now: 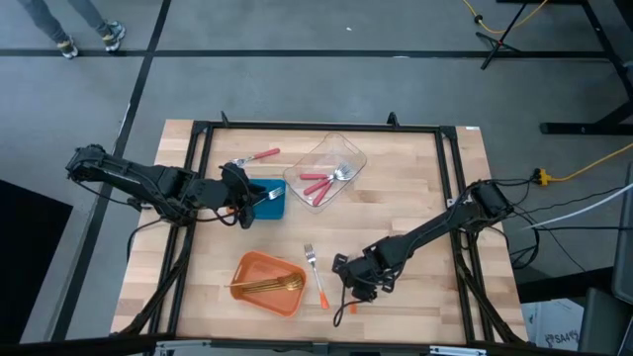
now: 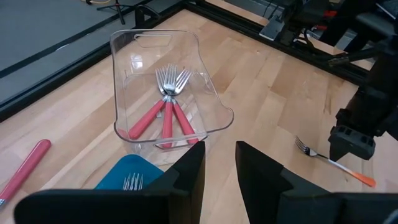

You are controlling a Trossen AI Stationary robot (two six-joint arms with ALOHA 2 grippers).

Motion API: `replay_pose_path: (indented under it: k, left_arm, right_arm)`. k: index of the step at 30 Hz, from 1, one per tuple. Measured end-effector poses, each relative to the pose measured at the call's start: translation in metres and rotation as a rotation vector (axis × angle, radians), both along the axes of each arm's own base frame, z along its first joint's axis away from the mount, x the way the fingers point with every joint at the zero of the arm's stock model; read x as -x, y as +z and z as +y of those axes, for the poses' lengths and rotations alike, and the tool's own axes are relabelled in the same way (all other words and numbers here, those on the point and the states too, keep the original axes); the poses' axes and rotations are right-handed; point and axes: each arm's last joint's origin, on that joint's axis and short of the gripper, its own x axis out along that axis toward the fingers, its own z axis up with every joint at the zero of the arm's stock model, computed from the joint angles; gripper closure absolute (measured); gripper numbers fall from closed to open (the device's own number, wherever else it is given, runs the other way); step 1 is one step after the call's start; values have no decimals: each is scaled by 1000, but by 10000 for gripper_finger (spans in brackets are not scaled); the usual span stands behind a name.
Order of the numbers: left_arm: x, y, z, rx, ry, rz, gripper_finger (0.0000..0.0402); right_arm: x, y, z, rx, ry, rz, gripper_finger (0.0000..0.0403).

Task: Sort silverware by color (type)
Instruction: Put the orange fork into the blue bin

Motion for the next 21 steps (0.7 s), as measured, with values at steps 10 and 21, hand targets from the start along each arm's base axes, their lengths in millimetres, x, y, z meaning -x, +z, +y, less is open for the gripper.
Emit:
replay_pose_path:
  k: [10,21]
  left_arm:
    - [0,0,0,-1,1,2,319]
    - [0,0,0,0,1,1,319]
  right_arm:
    - [-8,-18,-7,-18,-5,49,311]
    - [-9,-19,-10,-28,-10,65,364]
